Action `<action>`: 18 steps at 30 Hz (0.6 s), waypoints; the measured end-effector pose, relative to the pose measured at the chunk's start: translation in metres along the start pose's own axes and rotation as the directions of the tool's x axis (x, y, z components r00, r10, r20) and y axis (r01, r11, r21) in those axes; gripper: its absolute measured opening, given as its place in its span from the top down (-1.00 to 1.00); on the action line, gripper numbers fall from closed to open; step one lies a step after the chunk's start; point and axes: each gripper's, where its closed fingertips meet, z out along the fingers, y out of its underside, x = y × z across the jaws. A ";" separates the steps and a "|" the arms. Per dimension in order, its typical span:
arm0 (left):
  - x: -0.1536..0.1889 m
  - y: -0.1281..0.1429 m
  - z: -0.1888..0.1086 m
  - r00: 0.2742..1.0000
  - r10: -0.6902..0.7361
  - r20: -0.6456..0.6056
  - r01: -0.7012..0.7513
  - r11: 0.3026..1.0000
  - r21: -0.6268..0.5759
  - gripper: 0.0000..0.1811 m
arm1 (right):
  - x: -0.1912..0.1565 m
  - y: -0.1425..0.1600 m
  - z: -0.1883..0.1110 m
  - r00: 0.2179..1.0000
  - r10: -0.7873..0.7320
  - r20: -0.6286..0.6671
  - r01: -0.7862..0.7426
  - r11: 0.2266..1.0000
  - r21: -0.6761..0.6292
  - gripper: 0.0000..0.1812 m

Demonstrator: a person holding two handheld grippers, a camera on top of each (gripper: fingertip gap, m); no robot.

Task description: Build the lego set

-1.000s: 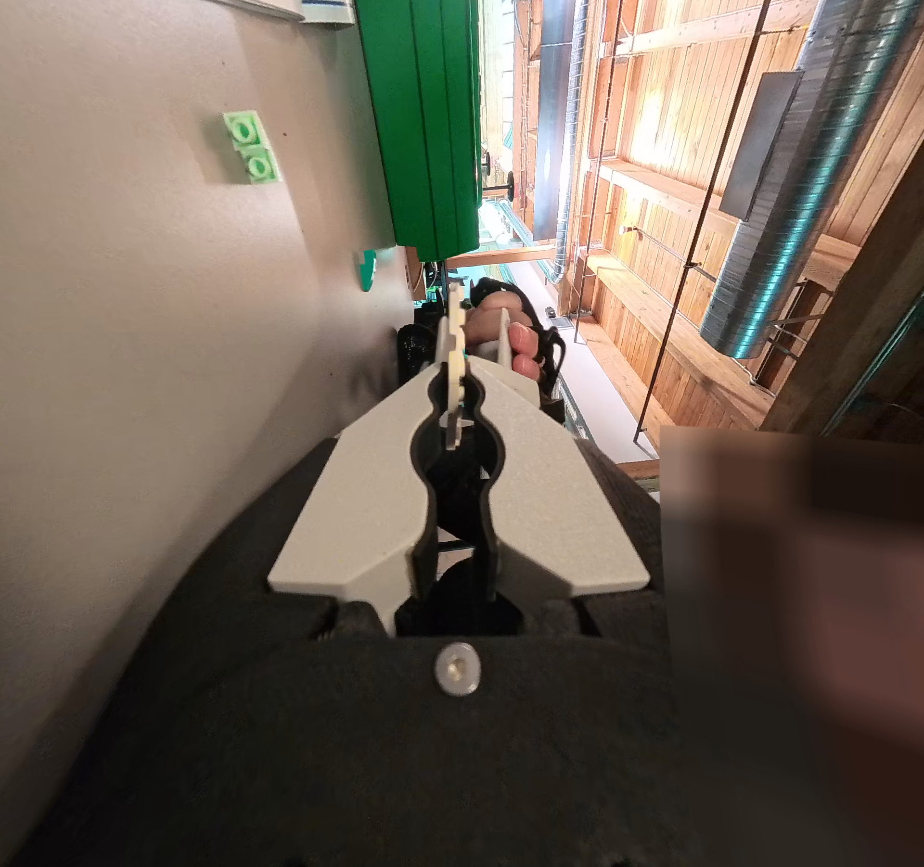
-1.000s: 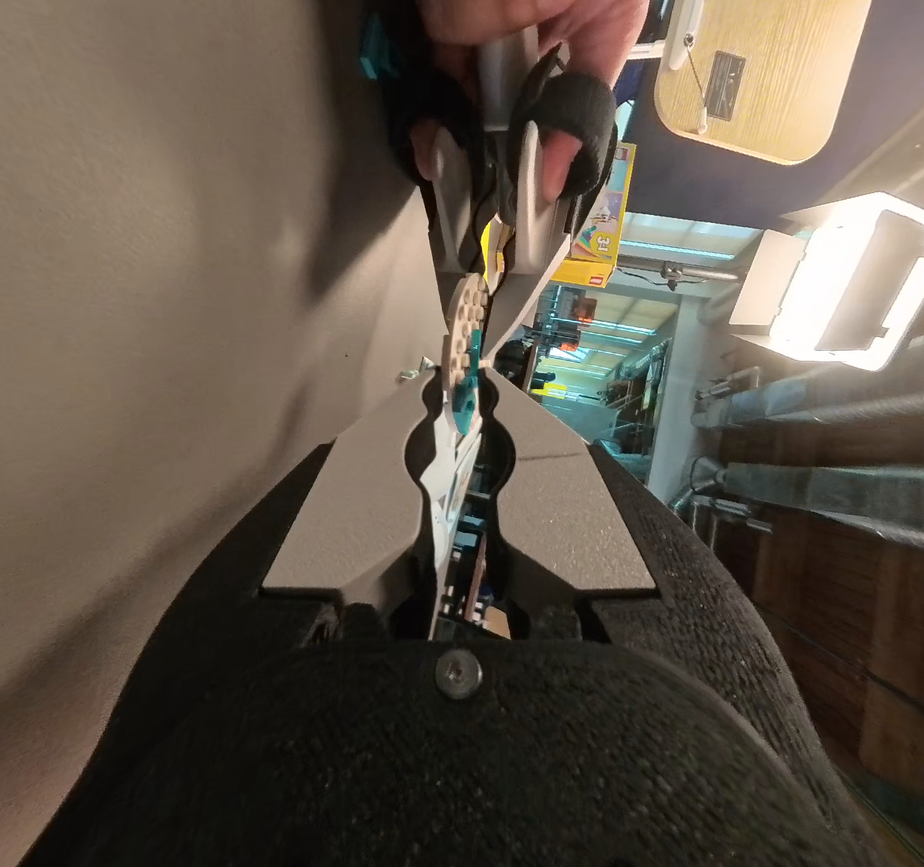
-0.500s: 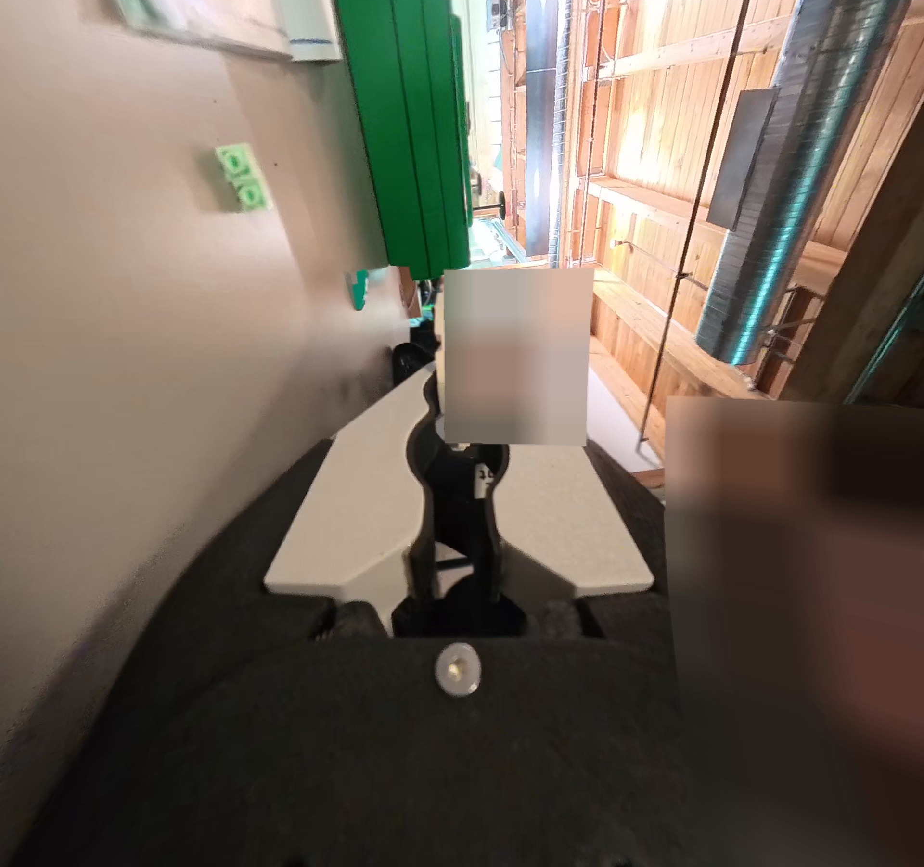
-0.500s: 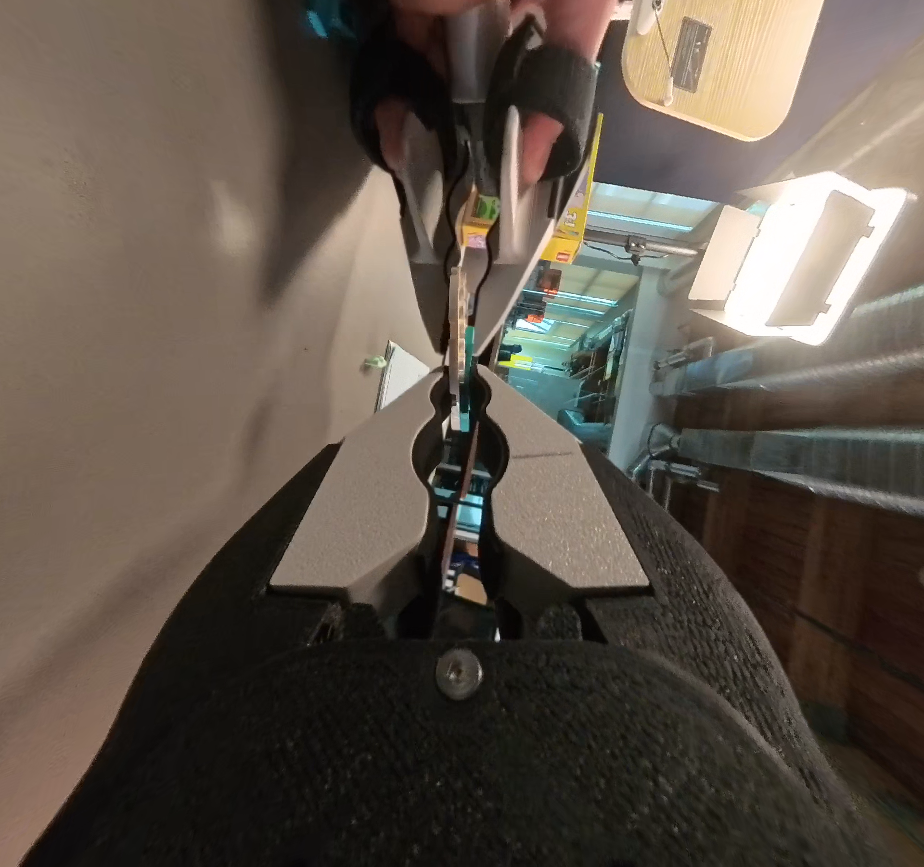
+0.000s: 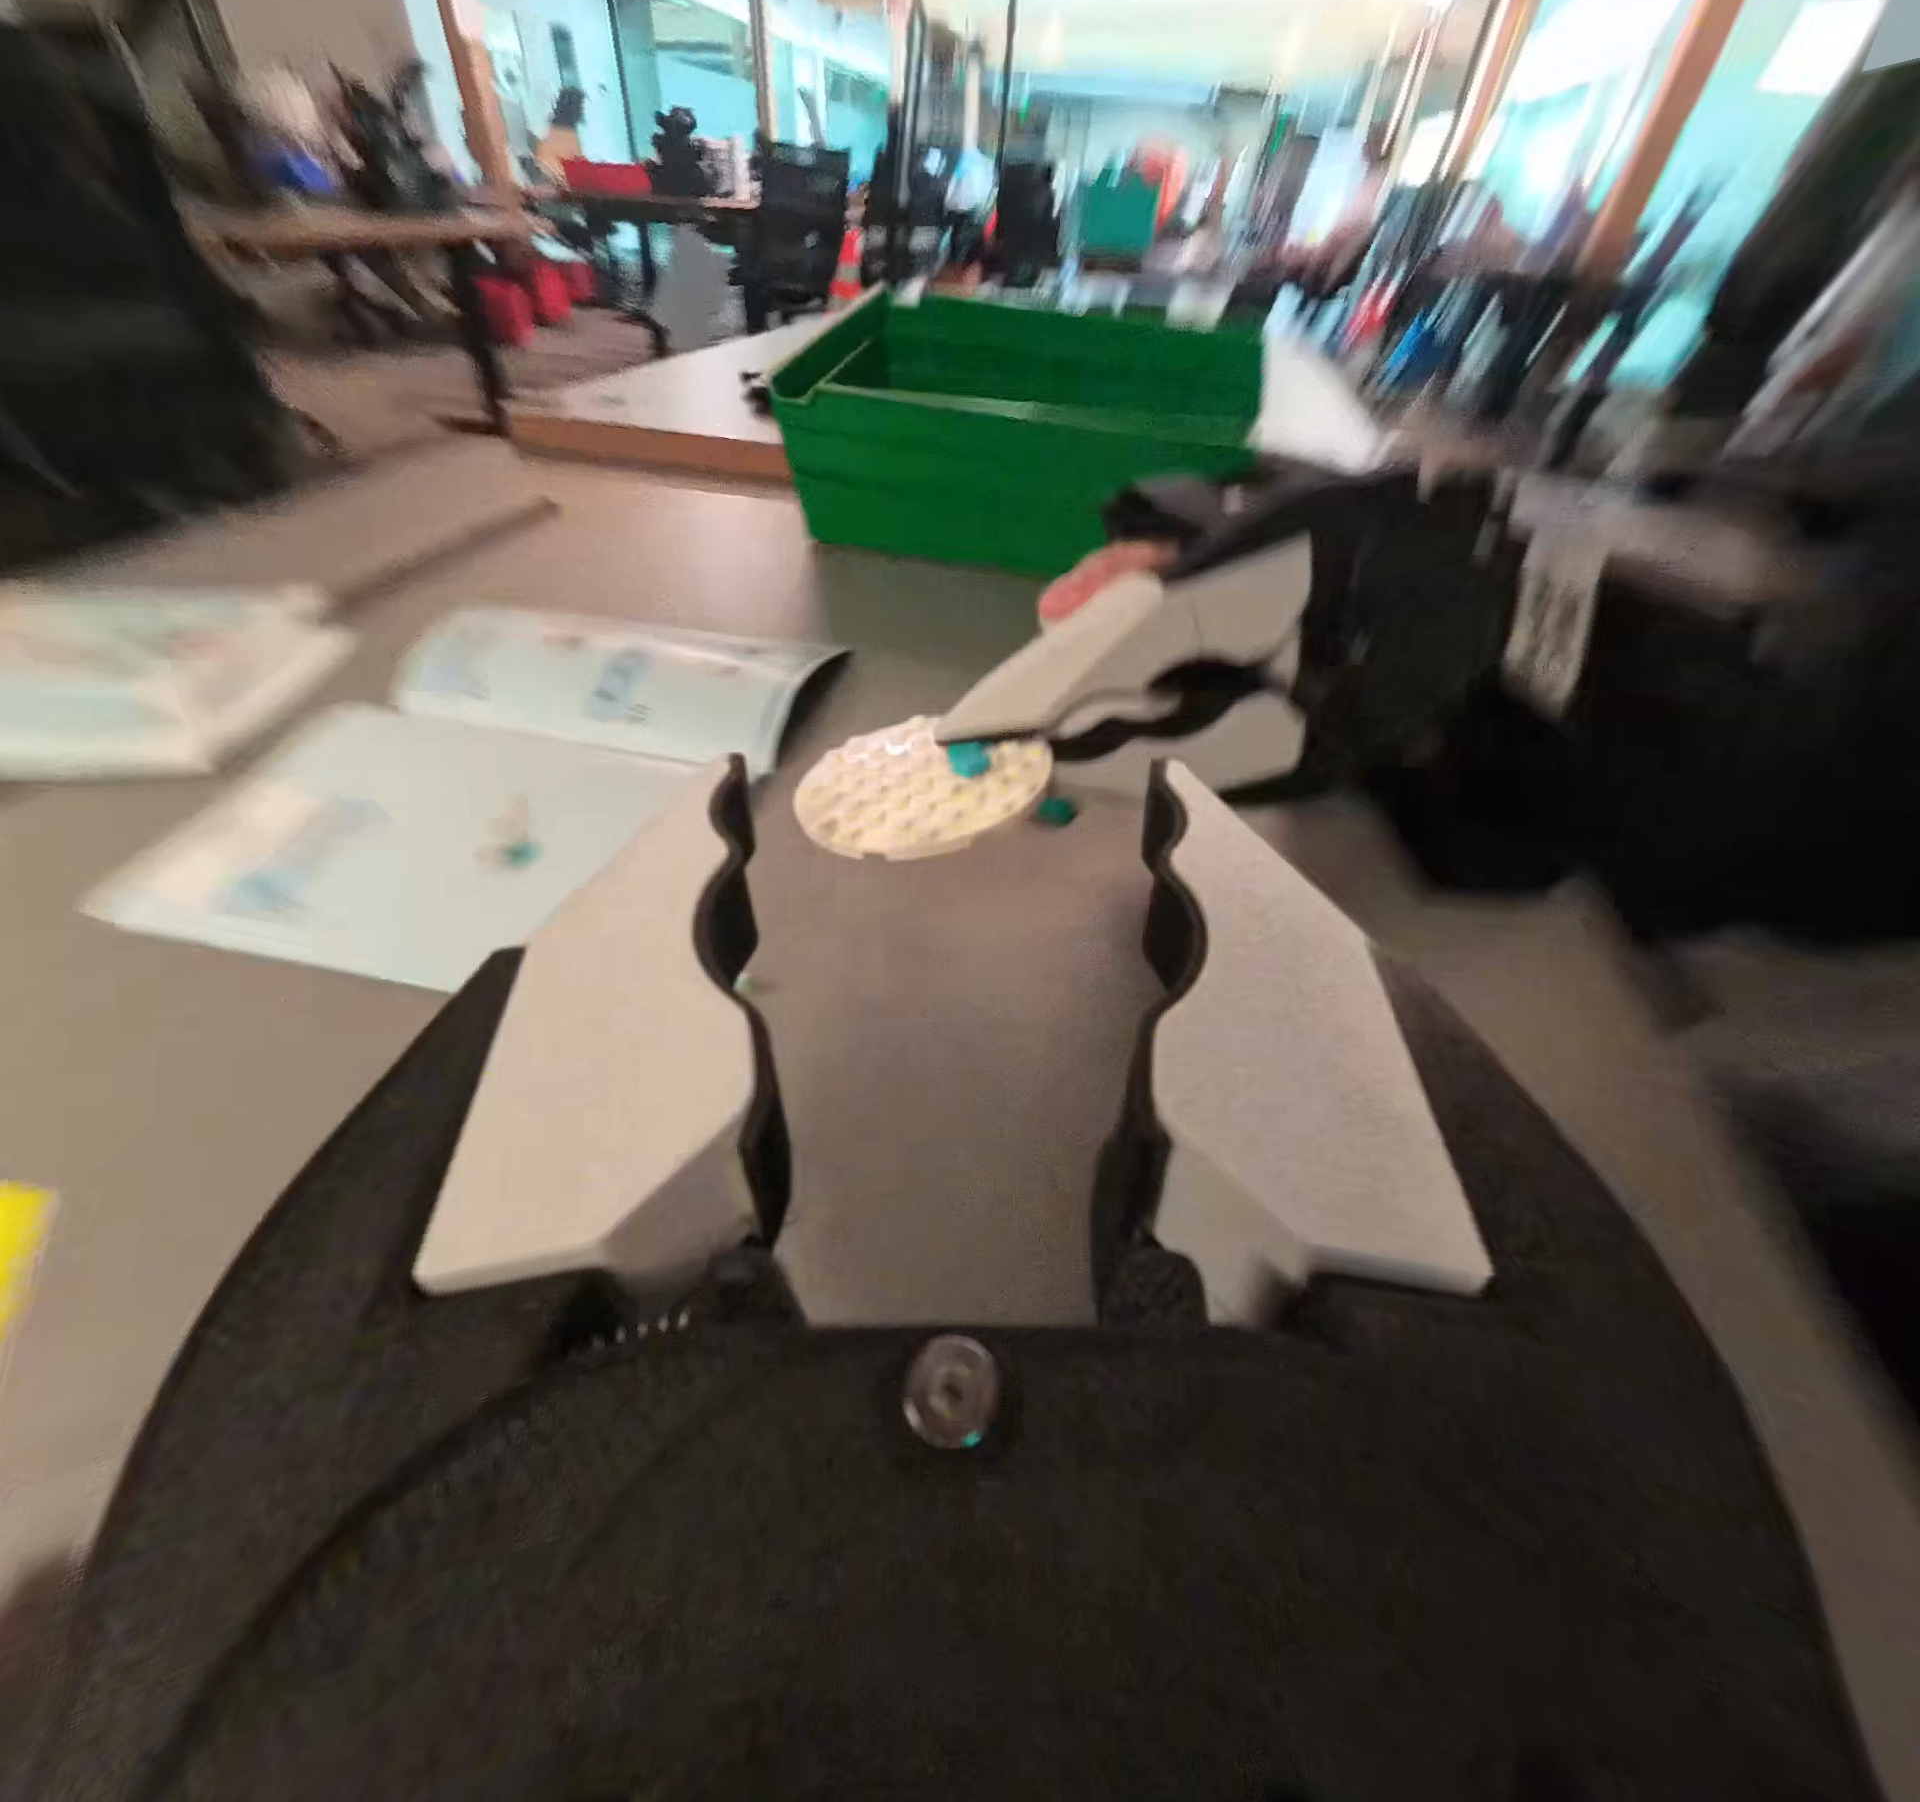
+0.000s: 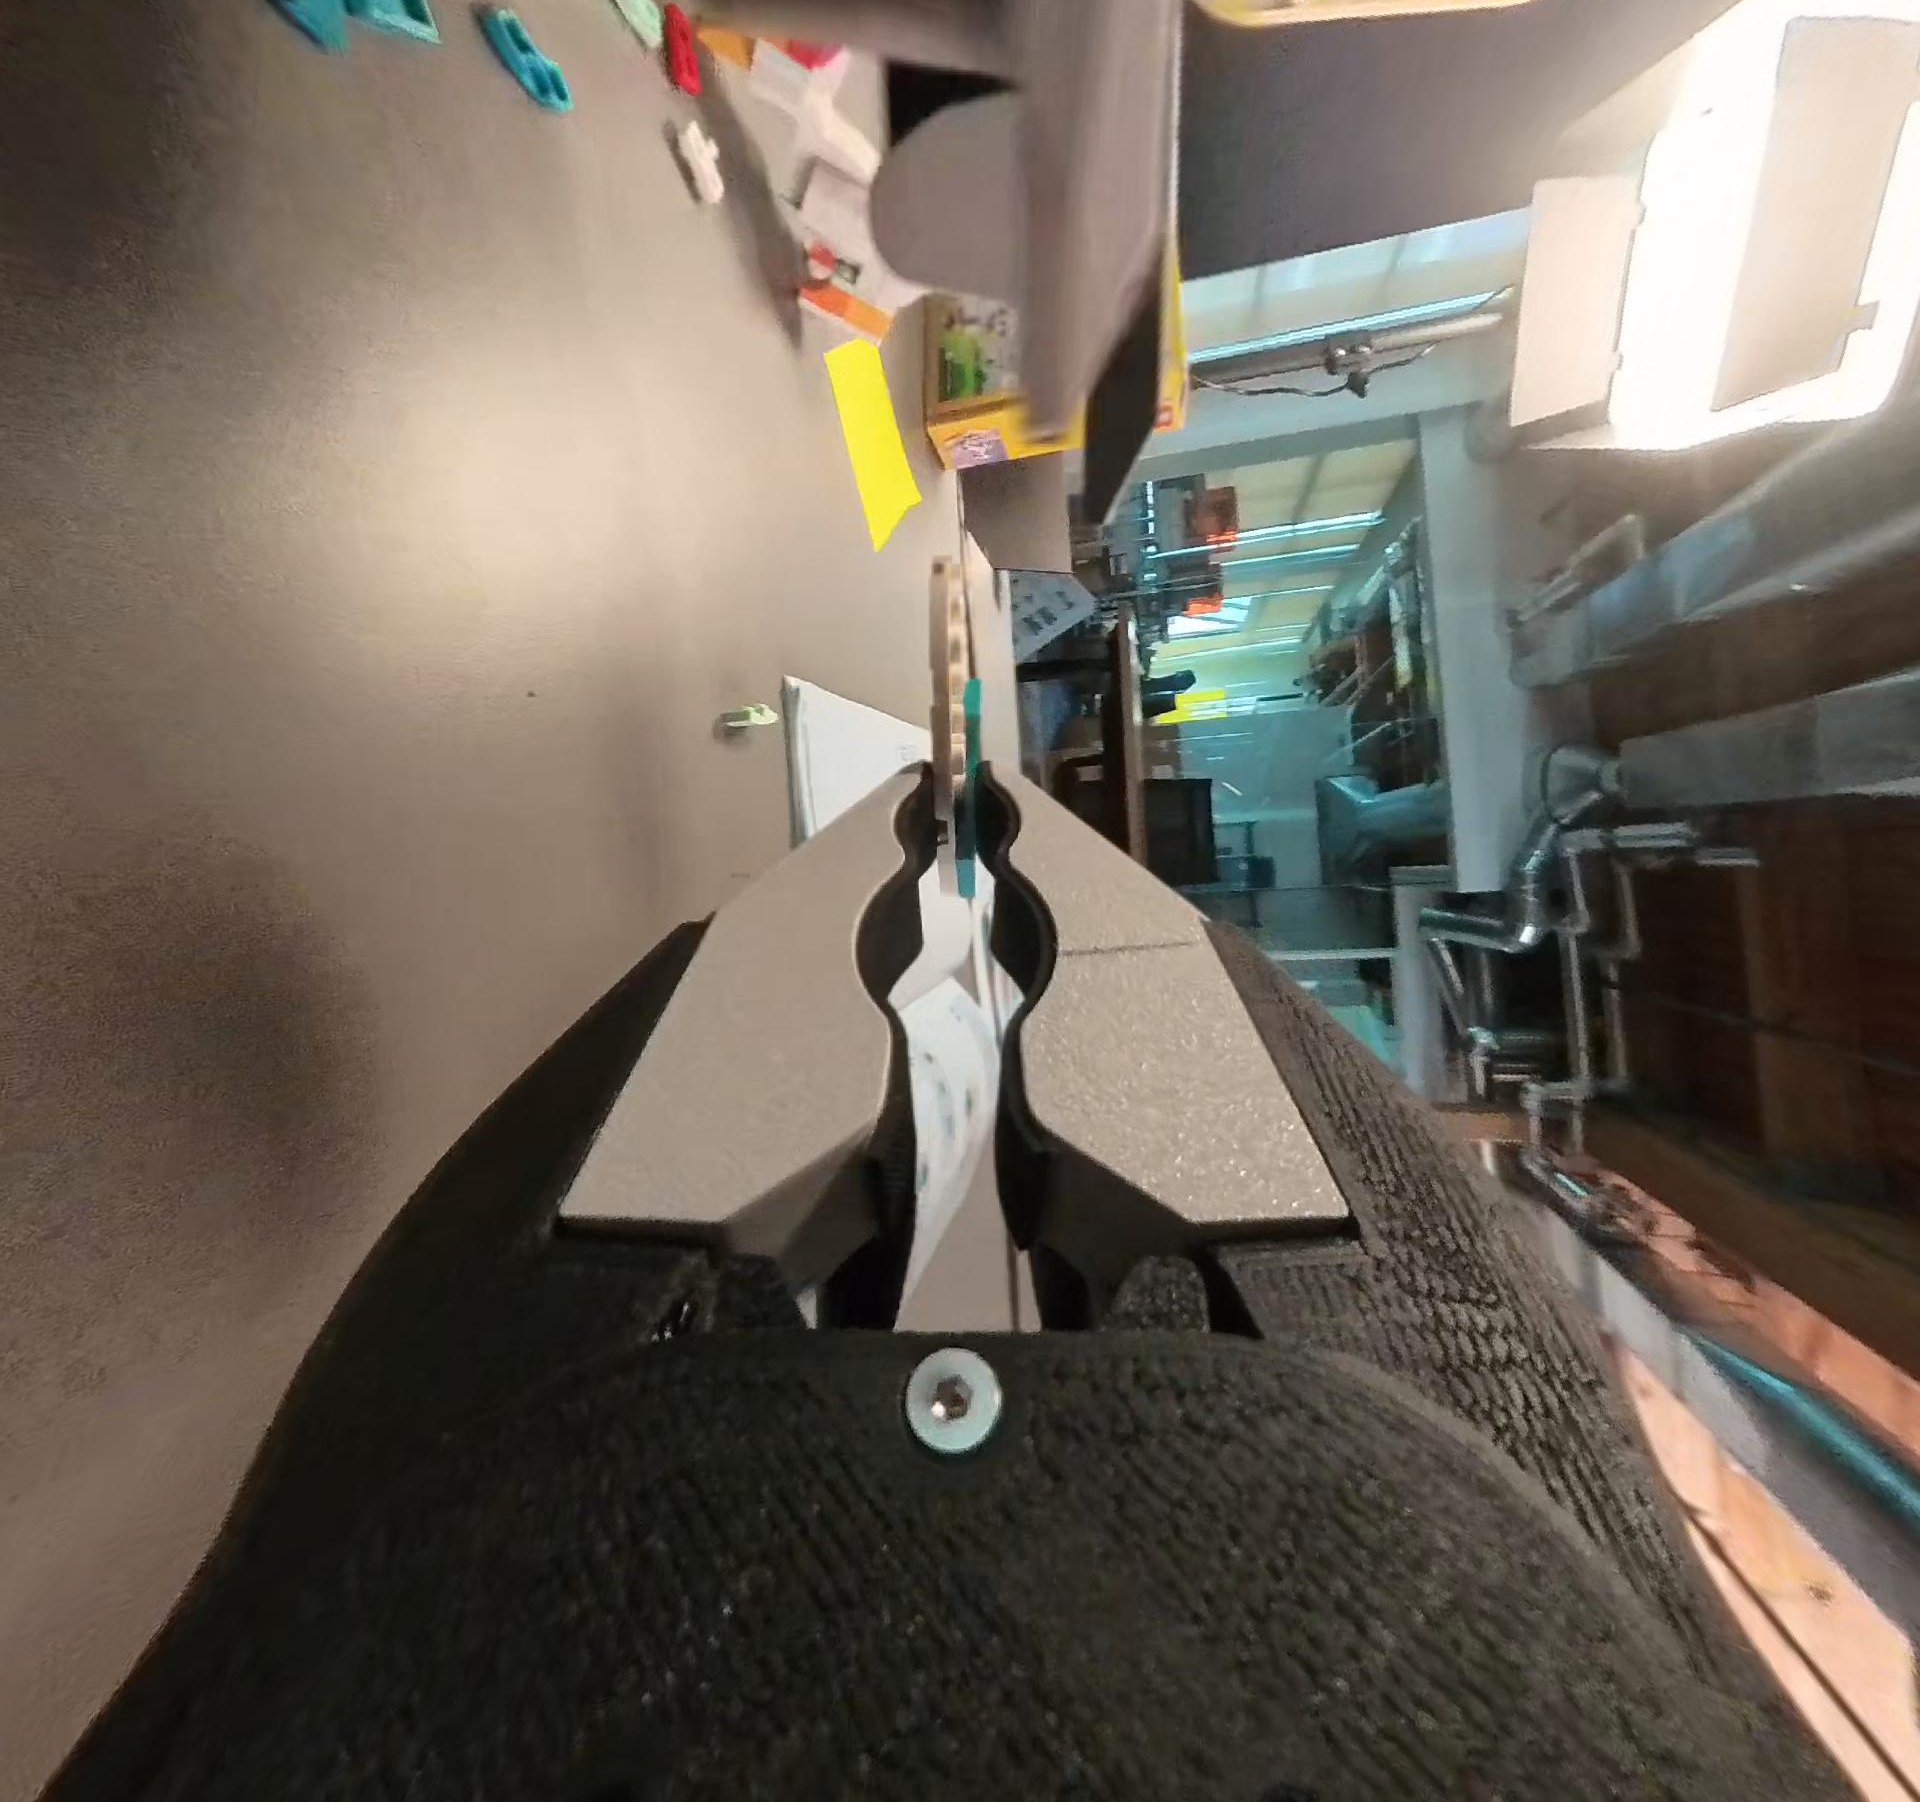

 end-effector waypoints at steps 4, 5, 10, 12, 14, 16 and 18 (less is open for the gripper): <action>0.001 0.017 0.002 0.711 0.682 0.169 -0.634 0.727 -0.264 0.37 | -0.008 -0.001 0.000 0.997 0.042 0.064 -0.042 0.999 0.013 0.95; -0.003 0.016 0.002 0.582 0.786 0.210 -0.719 0.618 -0.319 0.36 | -0.011 -0.002 0.000 0.995 0.049 0.085 -0.051 0.999 0.015 0.95; 0.010 0.042 0.015 0.468 0.880 0.075 -0.809 0.462 -0.363 0.45 | -0.020 -0.009 0.000 0.986 0.070 0.152 -0.078 0.996 0.045 0.95; 0.011 0.046 0.017 0.448 0.893 0.052 -0.821 0.434 -0.371 0.51 | -0.023 -0.012 -0.001 0.983 0.070 0.170 -0.080 0.995 0.055 0.95; 0.017 0.051 0.019 0.443 0.896 0.020 -0.834 0.421 -0.356 0.54 | -0.026 -0.014 -0.001 0.979 0.069 0.189 -0.083 0.994 0.066 0.95; 0.017 0.056 0.021 0.421 0.907 -0.001 -0.843 0.390 -0.371 0.58 | -0.028 -0.017 -0.002 0.976 0.073 0.204 -0.091 0.993 0.079 0.95; 0.016 0.060 0.023 0.410 0.912 -0.012 -0.845 0.374 -0.383 0.63 | -0.030 -0.020 -0.003 0.973 0.075 0.217 -0.097 0.991 0.092 0.95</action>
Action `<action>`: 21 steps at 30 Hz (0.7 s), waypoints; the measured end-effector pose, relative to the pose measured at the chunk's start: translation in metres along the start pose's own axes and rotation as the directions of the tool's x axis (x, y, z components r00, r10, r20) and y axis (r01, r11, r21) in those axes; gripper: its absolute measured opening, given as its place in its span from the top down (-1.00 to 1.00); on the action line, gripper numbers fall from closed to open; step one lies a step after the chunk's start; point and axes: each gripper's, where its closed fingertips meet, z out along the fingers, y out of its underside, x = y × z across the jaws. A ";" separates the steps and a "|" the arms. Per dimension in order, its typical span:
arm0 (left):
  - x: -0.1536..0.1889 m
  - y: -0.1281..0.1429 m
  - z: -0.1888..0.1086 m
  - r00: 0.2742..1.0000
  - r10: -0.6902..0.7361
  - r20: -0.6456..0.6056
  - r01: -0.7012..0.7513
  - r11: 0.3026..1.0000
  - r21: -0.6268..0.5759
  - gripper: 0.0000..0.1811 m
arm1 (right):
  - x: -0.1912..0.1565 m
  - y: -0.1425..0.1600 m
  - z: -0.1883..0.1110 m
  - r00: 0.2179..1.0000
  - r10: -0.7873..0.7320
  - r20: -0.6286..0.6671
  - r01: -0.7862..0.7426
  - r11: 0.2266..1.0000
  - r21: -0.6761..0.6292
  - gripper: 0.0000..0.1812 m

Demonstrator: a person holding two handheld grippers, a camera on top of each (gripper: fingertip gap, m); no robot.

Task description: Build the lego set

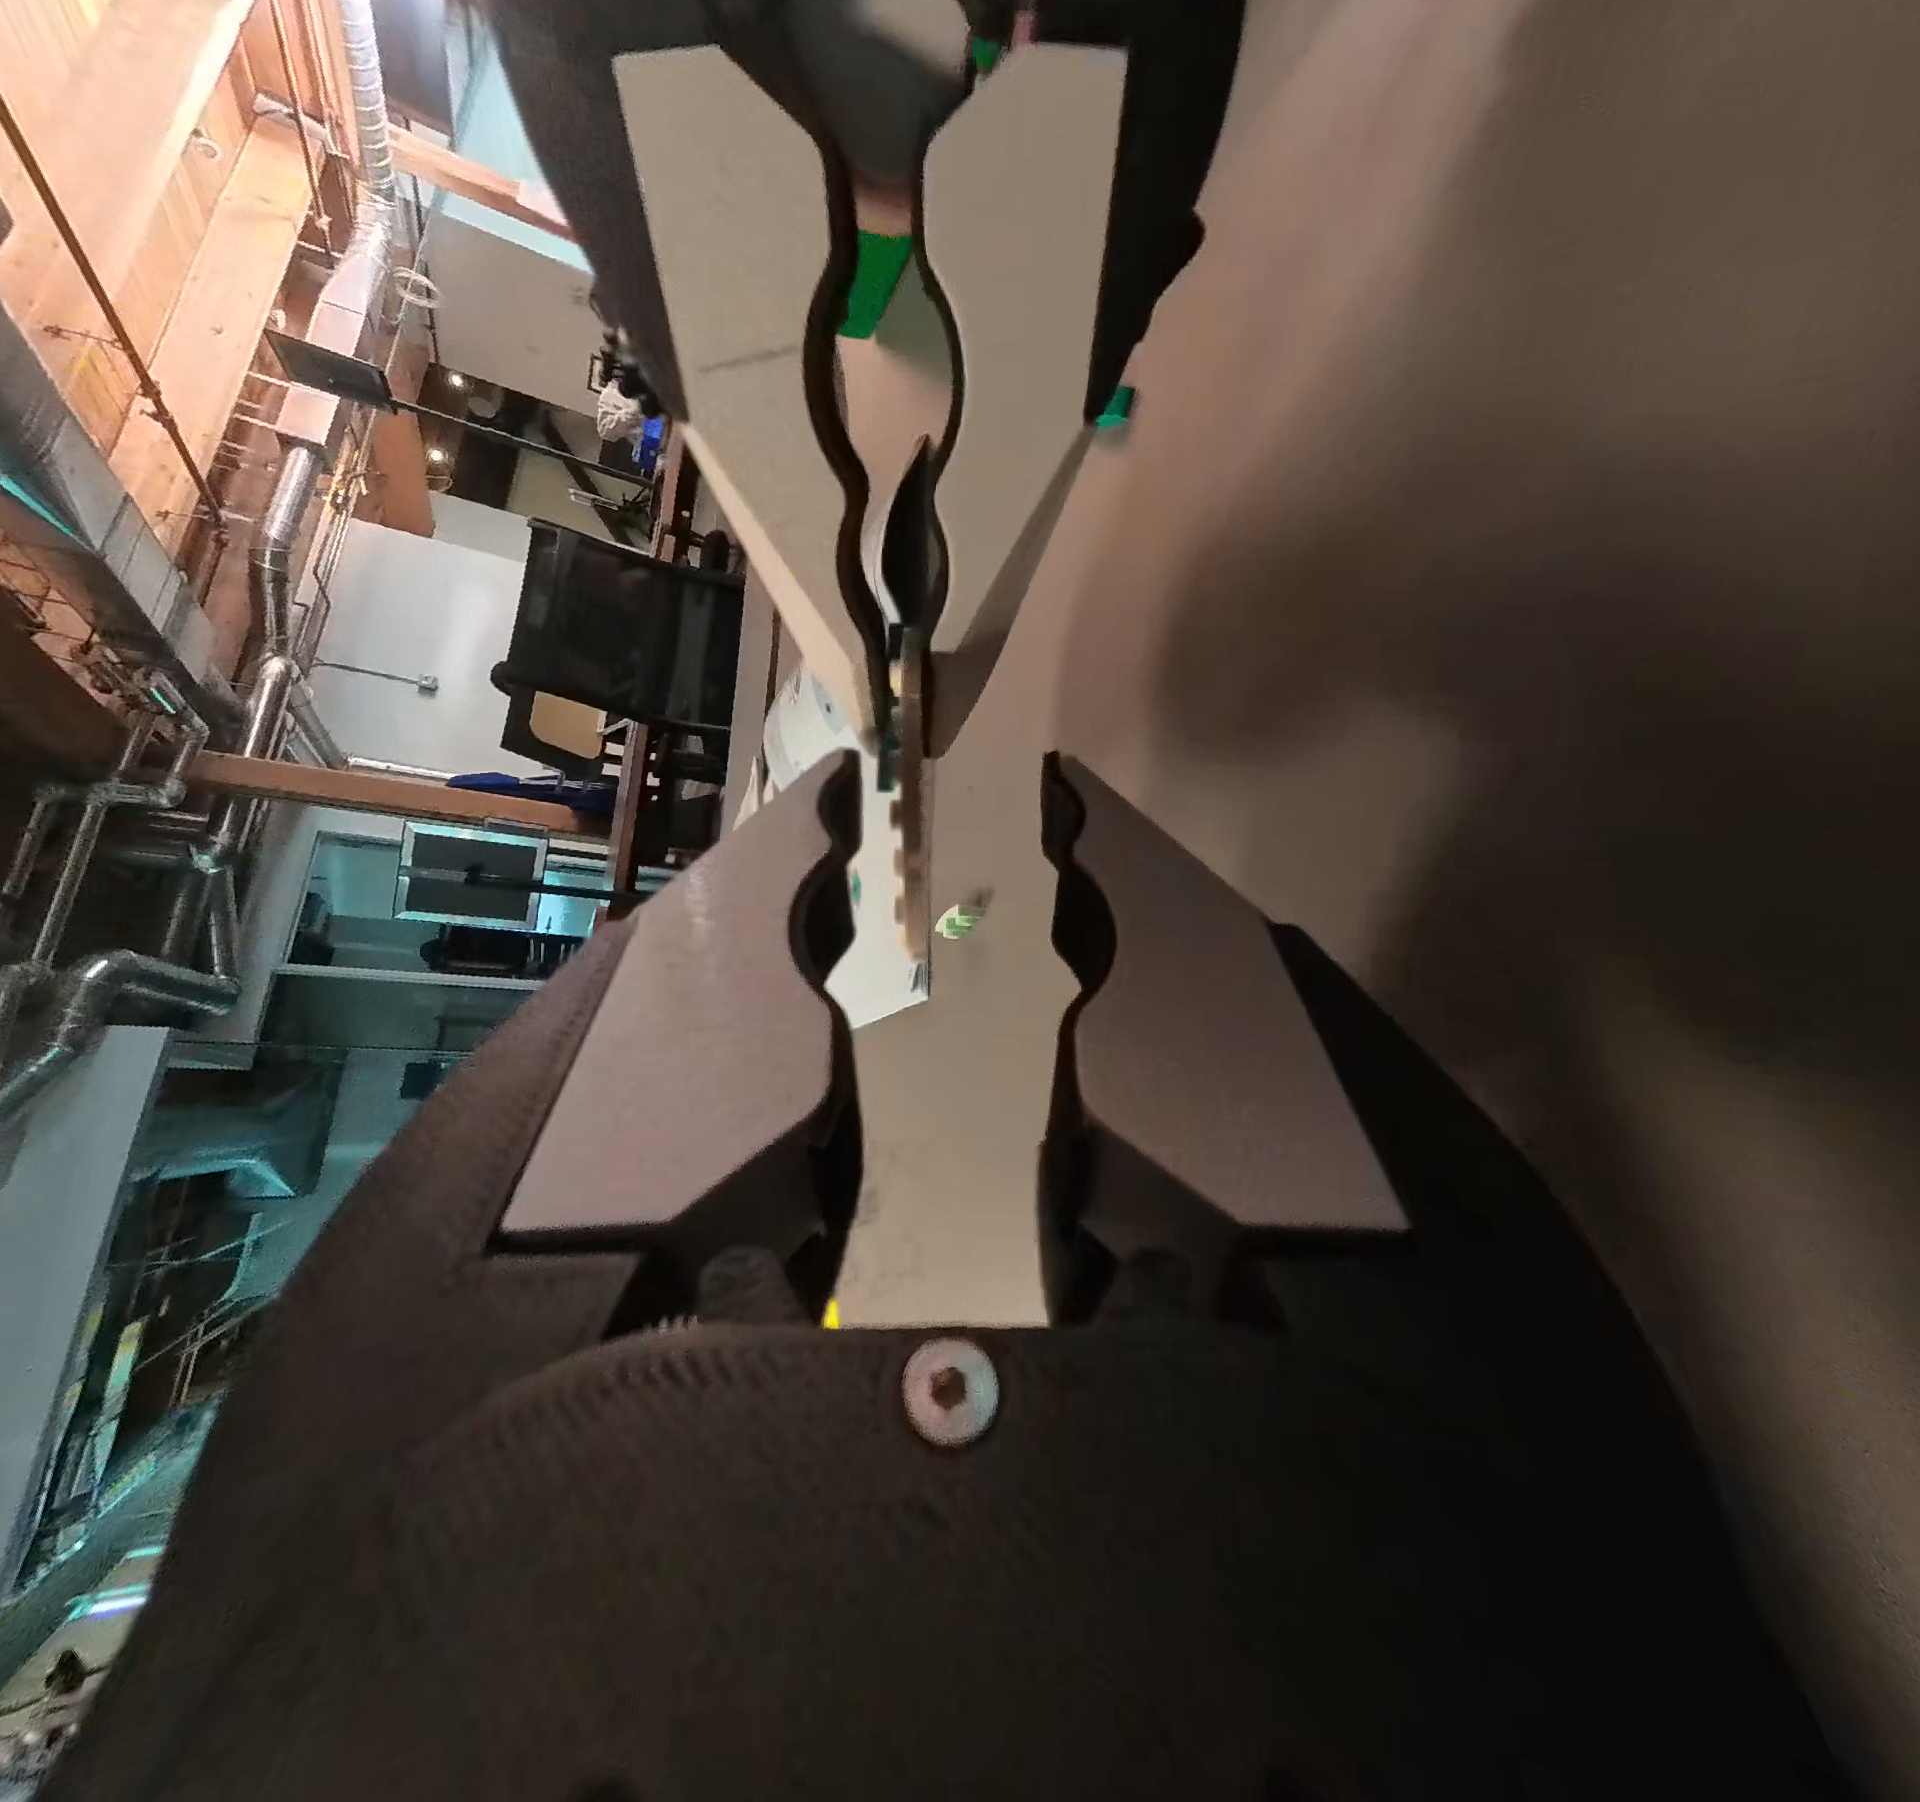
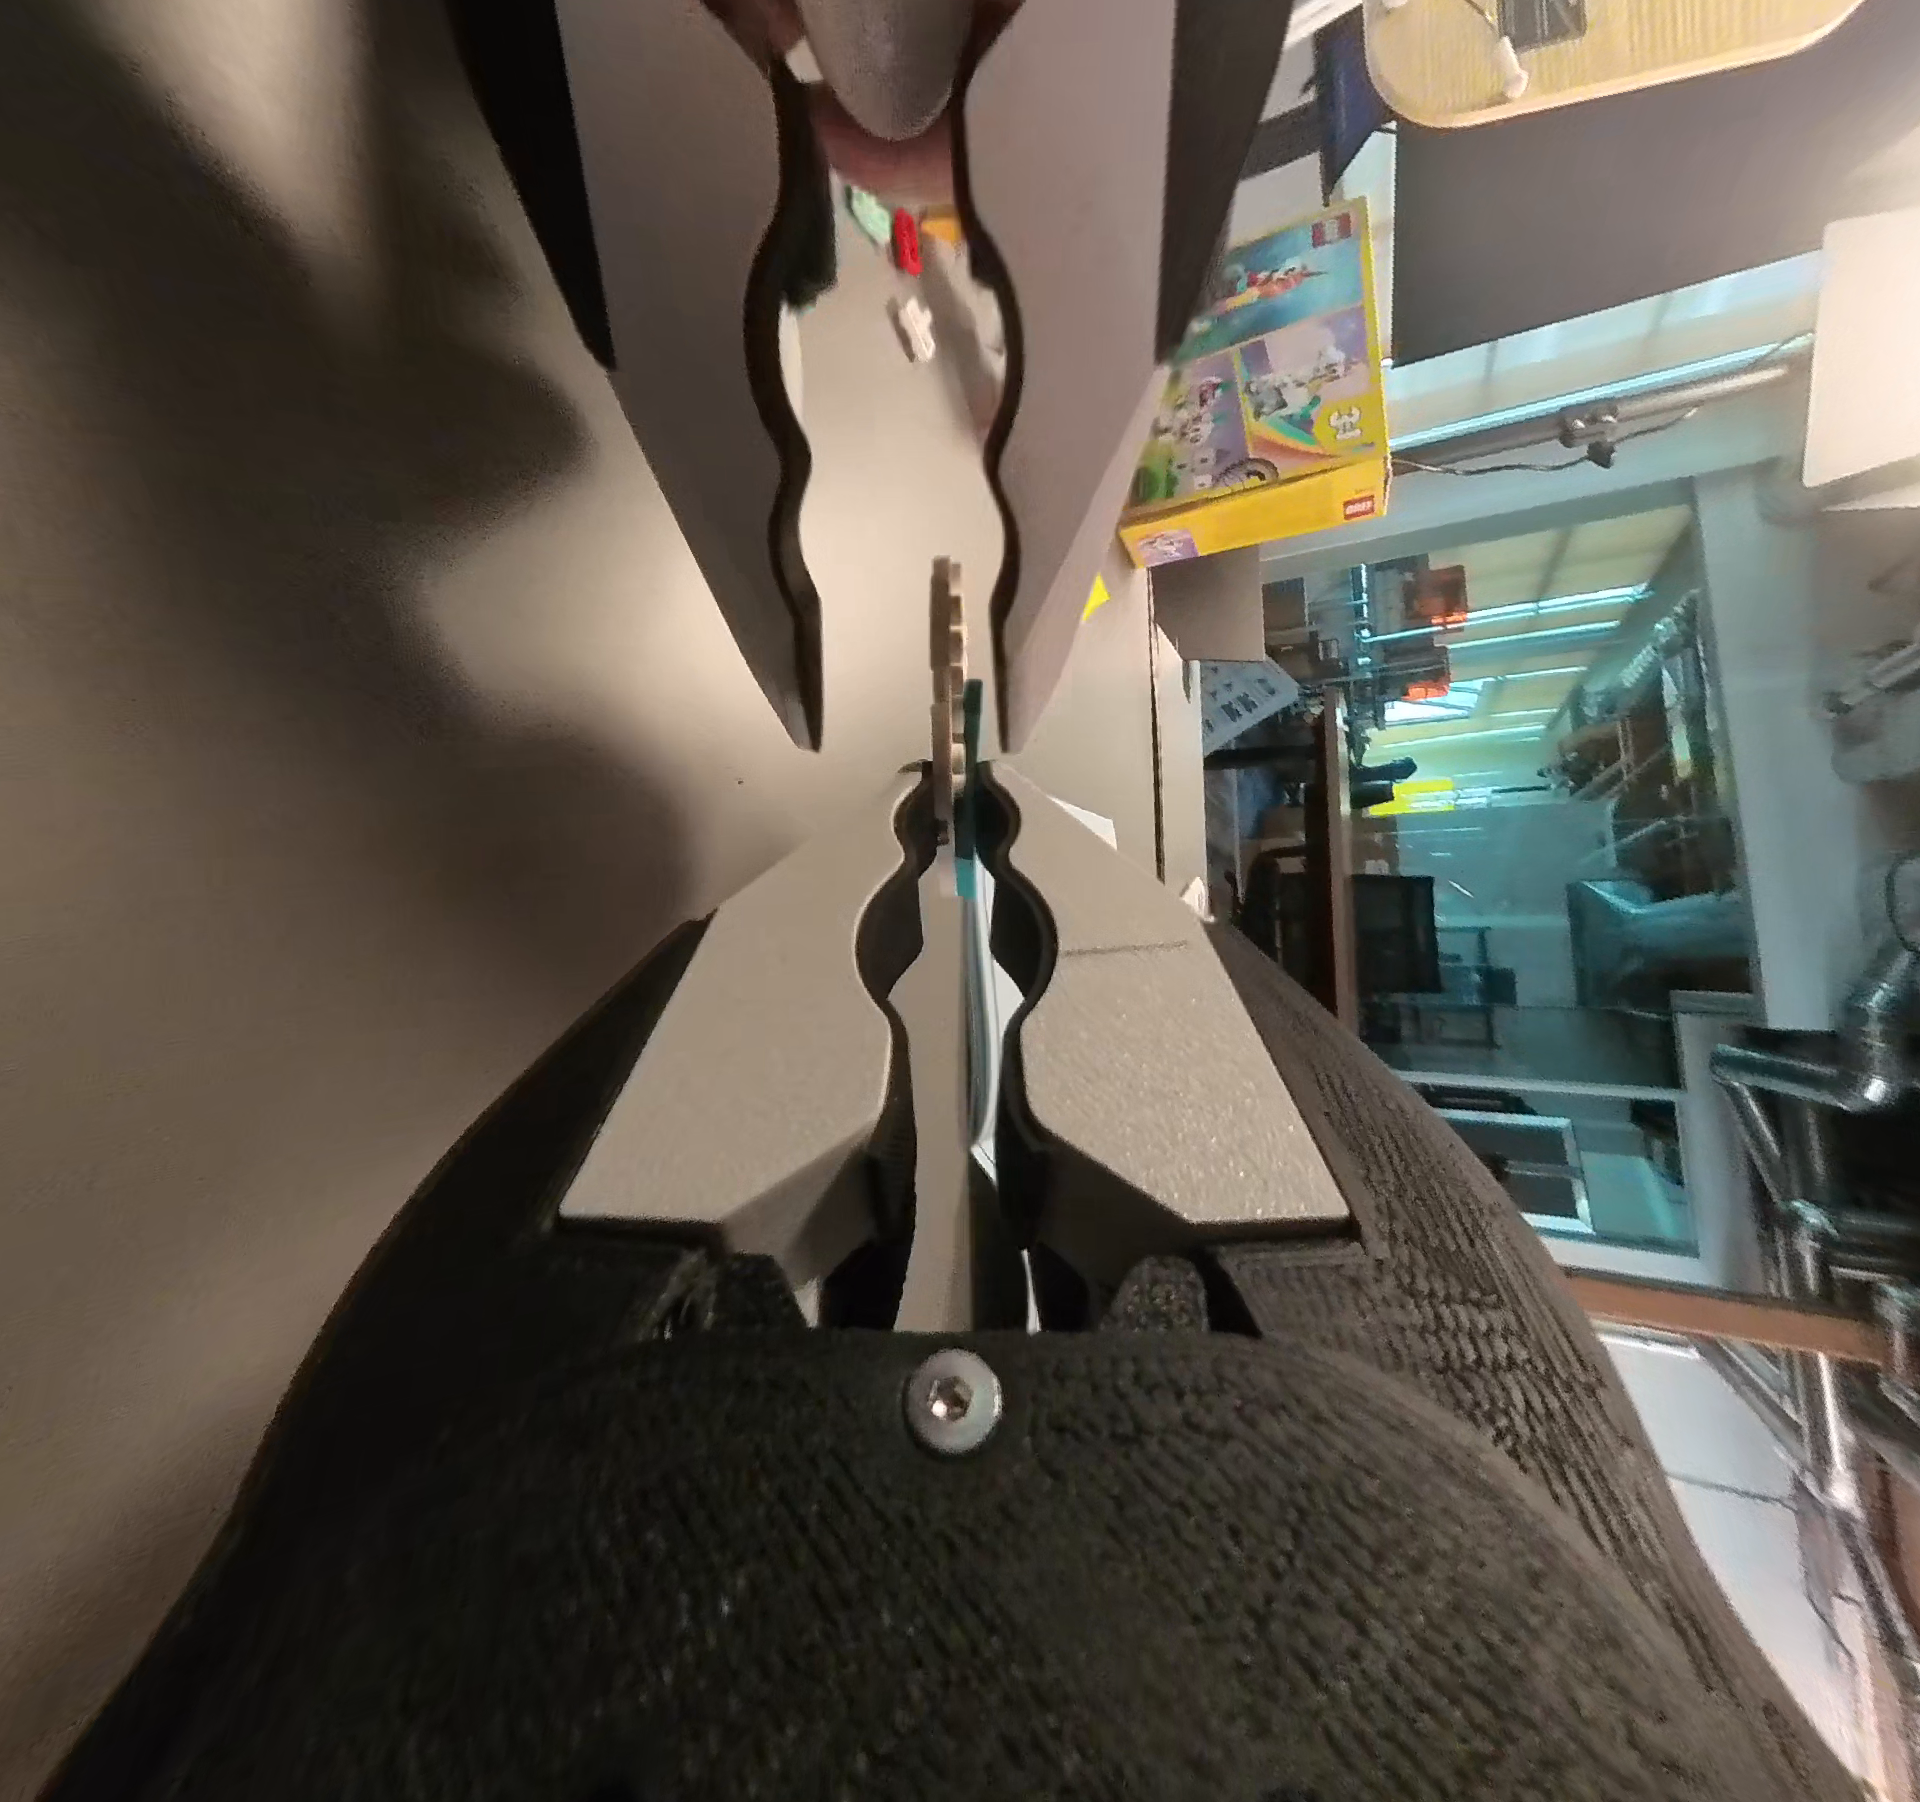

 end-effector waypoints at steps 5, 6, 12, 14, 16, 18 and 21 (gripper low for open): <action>-0.005 0.002 0.000 0.999 0.012 0.035 -0.012 1.000 -0.010 0.92 | -0.004 -0.002 0.001 1.000 0.011 0.030 -0.011 1.000 0.009 0.95; -0.004 0.002 0.000 0.999 0.027 0.032 -0.026 0.999 -0.017 0.92 | -0.005 -0.001 0.001 0.999 0.012 0.034 -0.013 1.000 0.009 0.95; 0.000 0.004 0.002 0.998 0.069 0.001 -0.069 0.996 -0.058 0.94 | -0.010 0.001 0.002 0.998 -0.007 0.058 0.009 1.000 -0.021 0.95; 0.002 0.004 0.002 0.998 0.068 -0.010 -0.069 0.995 -0.071 0.94 | -0.011 0.002 0.002 0.998 -0.012 0.065 0.014 0.999 -0.034 0.95; 0.002 0.005 0.002 0.998 0.064 -0.016 -0.065 0.995 -0.078 0.95 | -0.011 0.002 0.002 0.997 -0.005 0.073 0.008 0.999 -0.041 0.95; 0.001 0.005 0.002 0.999 0.053 -0.011 -0.054 0.996 -0.076 0.94 | -0.009 0.001 0.002 0.998 -0.013 0.057 0.015 0.999 -0.036 0.95; -0.006 0.005 0.000 1.000 0.013 0.006 -0.012 0.999 -0.051 0.94 | -0.002 -0.002 0.003 1.000 0.025 0.010 -0.026 1.000 0.001 0.95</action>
